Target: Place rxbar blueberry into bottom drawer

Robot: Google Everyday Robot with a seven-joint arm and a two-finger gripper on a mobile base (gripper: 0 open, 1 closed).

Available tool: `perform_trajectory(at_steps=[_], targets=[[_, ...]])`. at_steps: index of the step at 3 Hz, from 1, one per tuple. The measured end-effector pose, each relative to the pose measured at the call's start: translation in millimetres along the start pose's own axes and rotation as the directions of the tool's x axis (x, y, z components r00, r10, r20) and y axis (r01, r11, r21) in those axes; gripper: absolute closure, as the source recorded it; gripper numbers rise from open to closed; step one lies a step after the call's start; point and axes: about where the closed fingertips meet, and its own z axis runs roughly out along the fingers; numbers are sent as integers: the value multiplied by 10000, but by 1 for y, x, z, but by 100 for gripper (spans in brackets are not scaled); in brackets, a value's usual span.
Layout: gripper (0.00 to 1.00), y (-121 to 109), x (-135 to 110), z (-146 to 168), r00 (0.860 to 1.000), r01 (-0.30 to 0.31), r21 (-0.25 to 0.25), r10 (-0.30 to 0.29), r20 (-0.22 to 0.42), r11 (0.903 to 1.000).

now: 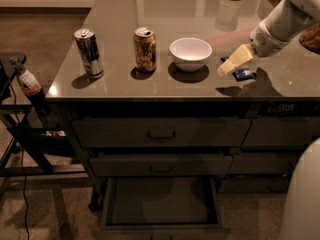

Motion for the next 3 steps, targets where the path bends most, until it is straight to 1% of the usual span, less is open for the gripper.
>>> perform_trajectory(at_steps=[1,2,3], targets=[[0,5,-6,27,9995,-313,-254,312,-39,9992],[0,1,-4,35,9991,-399,-196,395,-176,9990],[19,1,-4,35,9991,-399,-197,395,-176,9990]])
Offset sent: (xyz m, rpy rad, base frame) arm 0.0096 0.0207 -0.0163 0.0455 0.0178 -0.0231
